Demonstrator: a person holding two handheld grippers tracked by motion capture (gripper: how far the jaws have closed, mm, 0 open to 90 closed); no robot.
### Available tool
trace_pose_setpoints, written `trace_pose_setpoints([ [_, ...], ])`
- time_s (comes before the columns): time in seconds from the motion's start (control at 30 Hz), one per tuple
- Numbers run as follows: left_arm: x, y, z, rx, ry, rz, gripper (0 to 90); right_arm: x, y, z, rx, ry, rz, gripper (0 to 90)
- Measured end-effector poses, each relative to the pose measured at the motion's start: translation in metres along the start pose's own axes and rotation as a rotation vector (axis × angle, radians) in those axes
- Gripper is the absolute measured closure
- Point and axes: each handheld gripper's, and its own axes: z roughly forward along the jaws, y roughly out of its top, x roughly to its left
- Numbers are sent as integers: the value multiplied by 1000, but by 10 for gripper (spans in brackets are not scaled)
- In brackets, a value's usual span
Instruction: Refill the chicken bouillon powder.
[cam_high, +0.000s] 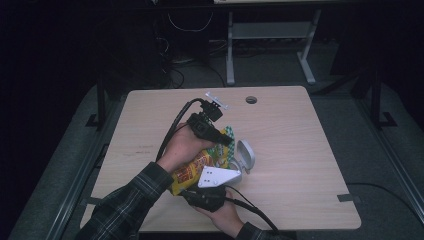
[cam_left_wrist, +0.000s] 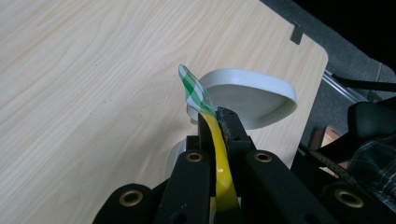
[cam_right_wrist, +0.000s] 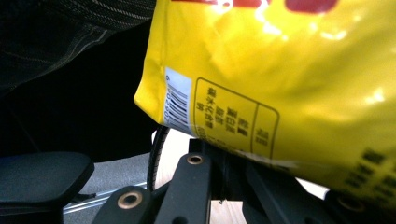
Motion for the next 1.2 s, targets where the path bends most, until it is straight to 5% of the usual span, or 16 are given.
trace_pose_setpoints([
  [0.47, 0, -9, -18, -73, -28, -8, 899, -1, -3, 4, 30, 0, -2, 897],
  [1.2, 9, -46, -75, -229, -57, -22, 900, -8, -9, 8, 81, -10, 30, 898],
])
